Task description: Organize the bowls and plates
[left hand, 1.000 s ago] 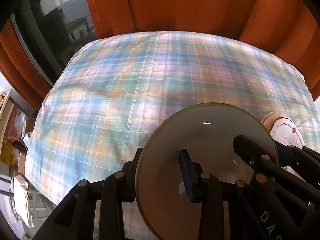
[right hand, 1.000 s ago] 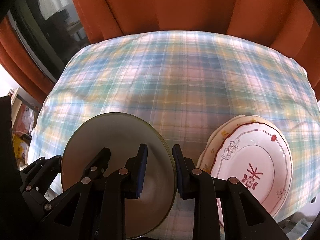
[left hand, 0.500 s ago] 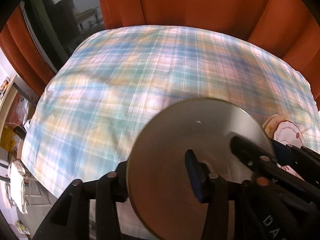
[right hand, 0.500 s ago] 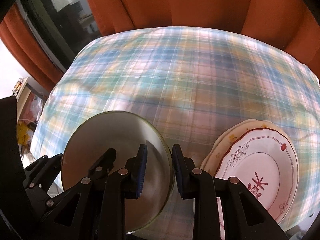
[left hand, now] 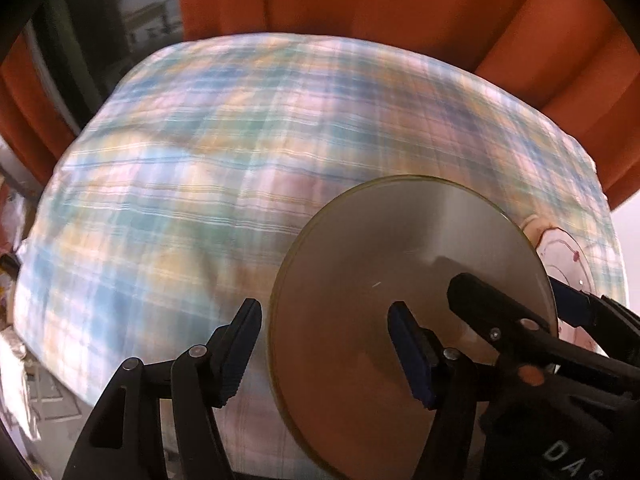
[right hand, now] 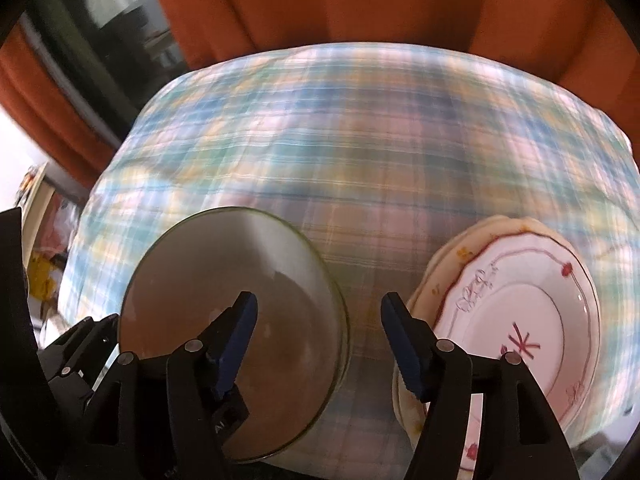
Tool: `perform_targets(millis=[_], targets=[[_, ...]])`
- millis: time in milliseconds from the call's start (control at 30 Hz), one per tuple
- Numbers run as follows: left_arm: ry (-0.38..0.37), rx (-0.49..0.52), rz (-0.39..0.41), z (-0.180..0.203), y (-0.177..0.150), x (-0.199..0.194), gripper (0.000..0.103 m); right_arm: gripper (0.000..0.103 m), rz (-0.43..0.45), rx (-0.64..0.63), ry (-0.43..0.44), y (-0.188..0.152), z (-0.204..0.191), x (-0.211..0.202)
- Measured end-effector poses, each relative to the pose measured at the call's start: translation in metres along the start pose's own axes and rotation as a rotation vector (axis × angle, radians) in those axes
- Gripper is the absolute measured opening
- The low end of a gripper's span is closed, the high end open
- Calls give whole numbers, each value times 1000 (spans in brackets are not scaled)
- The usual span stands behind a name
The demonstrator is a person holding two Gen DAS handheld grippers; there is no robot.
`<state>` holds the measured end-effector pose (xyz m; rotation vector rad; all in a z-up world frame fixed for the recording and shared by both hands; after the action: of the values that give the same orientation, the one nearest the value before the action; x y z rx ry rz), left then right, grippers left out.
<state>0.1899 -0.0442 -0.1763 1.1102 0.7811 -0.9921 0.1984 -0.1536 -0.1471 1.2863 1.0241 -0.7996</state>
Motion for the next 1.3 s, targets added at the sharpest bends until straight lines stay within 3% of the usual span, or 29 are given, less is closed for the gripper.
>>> perform_targets(millis=[300, 400, 600, 933, 1033, 1200, 1300], targets=[[-150, 85, -70, 5, 5, 13, 58, 68, -36, 148, -100, -3, 7, -2], [-195, 89, -84, 8, 4, 13, 51, 68, -41, 191, -114, -5, 7, -2], [-240, 109, -122, 11, 2, 13, 51, 68, -53, 279, -102, -10, 9, 1], [-202, 112, -131, 12, 0, 11, 53, 67, -81, 362, -11, -13, 15, 15], [-166, 105, -129, 13, 0, 11, 54, 62, -89, 365, 40, -12, 13, 22], [-101, 109, -127, 14, 0, 11, 55, 44, -123, 368, 144, -11, 9, 32], [-67, 110, -132, 14, 1, 10, 55, 41, -133, 367, 171, -11, 8, 32]])
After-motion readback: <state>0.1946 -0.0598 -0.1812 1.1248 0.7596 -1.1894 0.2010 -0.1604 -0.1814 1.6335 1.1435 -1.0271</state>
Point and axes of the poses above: each gripper's, at about its wrist camera, not at the fingertips, and x roughly the way its jaws point, z to its right, y to its top, the point moved 10 cm from there along x, roughly the way its jaws point, and after that the axes turned 9 degrees about -y, right-handed, at the moved point
